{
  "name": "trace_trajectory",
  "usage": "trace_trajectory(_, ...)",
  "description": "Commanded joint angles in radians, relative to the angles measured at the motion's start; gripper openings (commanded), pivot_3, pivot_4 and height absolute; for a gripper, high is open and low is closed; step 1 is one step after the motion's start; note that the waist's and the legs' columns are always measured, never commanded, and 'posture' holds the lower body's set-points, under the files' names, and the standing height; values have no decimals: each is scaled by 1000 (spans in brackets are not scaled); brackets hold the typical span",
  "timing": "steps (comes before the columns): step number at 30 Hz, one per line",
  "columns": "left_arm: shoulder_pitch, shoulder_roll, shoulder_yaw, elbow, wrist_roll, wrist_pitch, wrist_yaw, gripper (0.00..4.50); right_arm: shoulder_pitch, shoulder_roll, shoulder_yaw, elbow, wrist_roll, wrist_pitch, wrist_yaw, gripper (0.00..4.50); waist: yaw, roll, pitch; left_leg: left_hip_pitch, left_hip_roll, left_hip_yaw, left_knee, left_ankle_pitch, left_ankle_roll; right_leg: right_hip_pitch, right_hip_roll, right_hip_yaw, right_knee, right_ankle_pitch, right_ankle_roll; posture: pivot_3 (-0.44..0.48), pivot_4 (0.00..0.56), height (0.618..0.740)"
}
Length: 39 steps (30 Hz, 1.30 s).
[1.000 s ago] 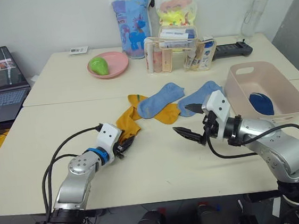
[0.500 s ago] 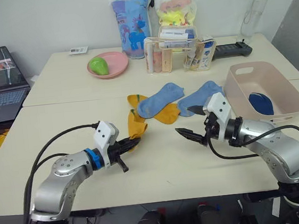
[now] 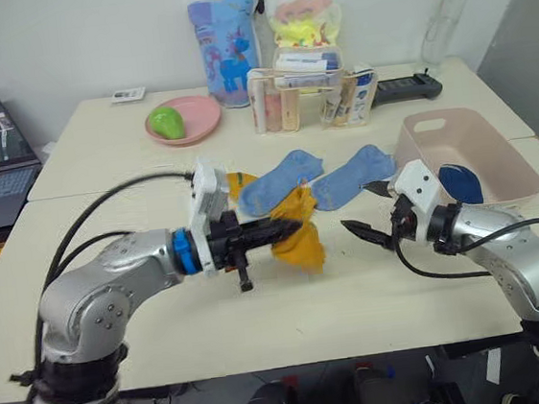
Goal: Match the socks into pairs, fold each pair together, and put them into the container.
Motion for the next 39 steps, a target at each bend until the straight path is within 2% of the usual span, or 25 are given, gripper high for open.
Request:
trace_trajectory(1,83,47,-42,47,149,-131,-46,21,-4,6,-6,-26,-3,-27,1,4500,2,0,0,0,0,0,0,0,0,0,0,0,0,0,0,0,150,740)
trace_trajectory(6,130,59,-25,102,241,-227,-59,21,0,16,7,-32,-4,-25,0,4500,23,0,0,-1,0,0,1,0,0,0,0,0,-1,0,0,0,150,740)
trace_trajectory(14,167,108,61,159,286,-289,-93,21,1,18,13,-17,-12,-43,8,4500,29,0,0,-2,-1,-1,0,0,0,-1,-1,-1,-1,0,0,0,150,740)
trace_trajectory(22,118,147,113,168,237,-251,-144,21,8,22,21,-9,-24,-62,16,4500,26,0,1,-2,-1,-1,0,0,1,-1,-1,-1,-2,0,0,0,150,740)
trace_trajectory(24,82,155,183,212,213,-243,-131,21,9,23,17,-8,-25,-65,17,4500,26,0,1,-2,-1,-1,0,0,1,-1,-1,-1,-1,0,0,0,150,740)
trace_trajectory(27,83,250,273,271,190,-227,-215,21,15,21,15,-4,-30,-71,23,4500,22,-1,1,-2,0,-2,0,0,0,-1,0,-1,-1,0,0,0,150,740)
trace_trajectory(31,17,319,302,302,146,-194,-275,21,18,20,15,-4,-33,-73,29,4500,18,-1,1,-2,-1,-2,0,0,0,-1,-1,-1,-2,0,0,0,150,740)
trace_trajectory(33,-16,321,290,295,128,-166,-276,21,18,19,16,-1,-34,-75,32,4500,22,-1,1,-2,-1,-2,0,0,1,-1,-1,-2,-2,0,0,0,150,740)
trace_trajectory(37,-73,232,240,181,18,-78,-216,21,12,19,21,1,-37,-75,35,4500,22,-1,2,-2,-1,-2,0,0,1,0,-1,-2,-2,0,0,0,150,740)
trace_trajectory(39,-57,194,185,132,27,-66,-192,21,13,20,20,2,-37,-75,35,4500,21,-1,2,-2,-1,-2,1,0,1,0,-1,-2,-2,0,0,0,150,740)
